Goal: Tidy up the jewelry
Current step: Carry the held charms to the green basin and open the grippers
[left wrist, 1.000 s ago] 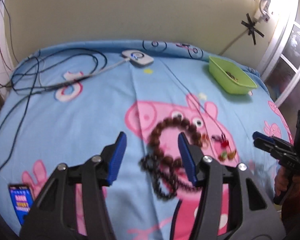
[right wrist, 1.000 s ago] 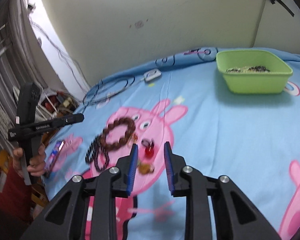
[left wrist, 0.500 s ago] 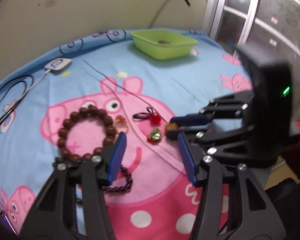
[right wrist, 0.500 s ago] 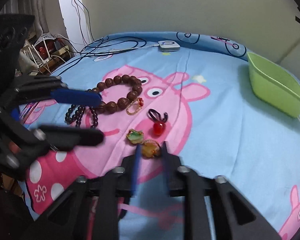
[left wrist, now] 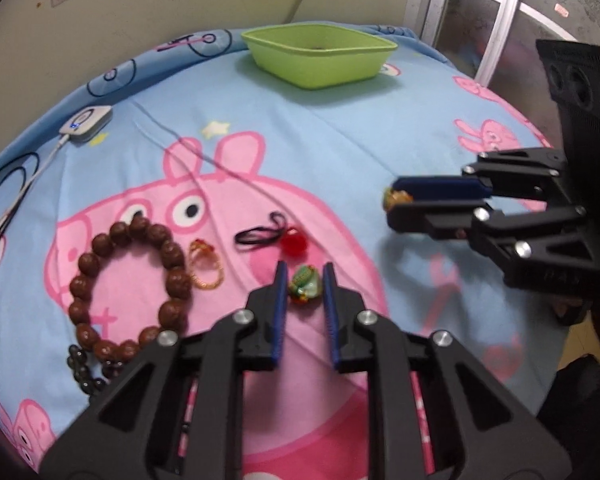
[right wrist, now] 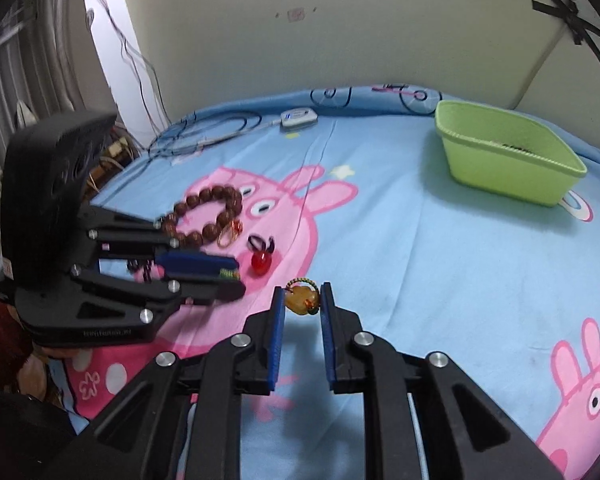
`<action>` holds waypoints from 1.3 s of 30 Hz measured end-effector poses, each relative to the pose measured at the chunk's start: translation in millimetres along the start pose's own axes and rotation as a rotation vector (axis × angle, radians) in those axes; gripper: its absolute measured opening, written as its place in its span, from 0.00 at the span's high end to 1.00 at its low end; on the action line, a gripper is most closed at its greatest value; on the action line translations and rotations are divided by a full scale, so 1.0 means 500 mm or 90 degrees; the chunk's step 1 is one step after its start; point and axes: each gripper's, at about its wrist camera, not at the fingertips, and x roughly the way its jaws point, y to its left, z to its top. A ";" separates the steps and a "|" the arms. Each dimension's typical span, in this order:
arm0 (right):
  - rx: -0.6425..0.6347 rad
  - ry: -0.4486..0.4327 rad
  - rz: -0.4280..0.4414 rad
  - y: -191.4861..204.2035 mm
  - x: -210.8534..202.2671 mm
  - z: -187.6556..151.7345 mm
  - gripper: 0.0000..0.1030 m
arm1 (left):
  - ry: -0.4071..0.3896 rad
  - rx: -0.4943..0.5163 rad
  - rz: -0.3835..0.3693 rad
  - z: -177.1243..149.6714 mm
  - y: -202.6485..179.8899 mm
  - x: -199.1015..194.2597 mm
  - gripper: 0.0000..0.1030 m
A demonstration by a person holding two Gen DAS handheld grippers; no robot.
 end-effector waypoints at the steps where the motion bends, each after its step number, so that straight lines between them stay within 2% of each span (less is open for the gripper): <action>1: 0.007 -0.009 0.006 -0.006 -0.007 0.004 1.00 | -0.004 -0.001 -0.010 0.008 -0.002 -0.003 0.84; 6: 0.045 -0.056 0.010 -0.059 -0.046 0.032 1.00 | -0.037 0.007 -0.071 0.094 -0.023 -0.028 0.84; 10: 0.084 -0.114 -0.033 -0.140 -0.080 0.082 1.00 | -0.071 0.037 -0.097 0.206 -0.047 -0.019 0.84; 12: 0.112 -0.136 -0.047 -0.186 -0.086 0.108 1.00 | -0.085 0.039 -0.107 0.273 -0.045 0.005 0.84; 15: 0.156 -0.156 -0.068 -0.263 -0.079 0.149 1.00 | -0.085 0.005 -0.145 0.369 -0.029 0.058 0.84; 17: 0.169 -0.160 -0.080 -0.299 -0.073 0.167 1.00 | -0.081 -0.009 -0.146 0.418 -0.020 0.096 0.84; 21: 0.196 -0.167 -0.106 -0.353 -0.054 0.177 1.00 | -0.057 -0.022 -0.149 0.469 -0.012 0.164 0.84; 22: 0.211 -0.172 -0.096 -0.368 -0.048 0.176 0.99 | -0.050 -0.025 -0.144 0.475 -0.013 0.182 0.82; 23: 0.222 -0.176 -0.088 -0.377 -0.042 0.175 0.87 | -0.038 -0.029 -0.137 0.482 -0.012 0.199 0.76; 24: 0.242 -0.186 -0.086 -0.389 -0.040 0.170 0.78 | -0.023 -0.040 -0.123 0.485 -0.007 0.217 0.63; 25: 0.261 -0.200 -0.094 -0.393 -0.043 0.163 0.68 | -0.016 -0.052 -0.108 0.487 -0.002 0.228 0.60; 28: 0.276 -0.226 -0.090 -0.397 -0.058 0.156 0.67 | -0.028 -0.071 -0.106 0.483 0.013 0.219 0.60; 32: 0.265 -0.251 -0.079 -0.372 -0.091 0.165 0.67 | -0.072 -0.078 -0.098 0.459 0.035 0.145 0.60; 35: 0.250 -0.260 -0.049 -0.323 -0.108 0.162 0.67 | -0.121 -0.088 -0.084 0.400 0.063 0.045 0.60; 39: 0.214 -0.208 0.007 -0.230 -0.091 0.133 0.67 | -0.144 -0.119 -0.031 0.290 0.113 -0.047 0.60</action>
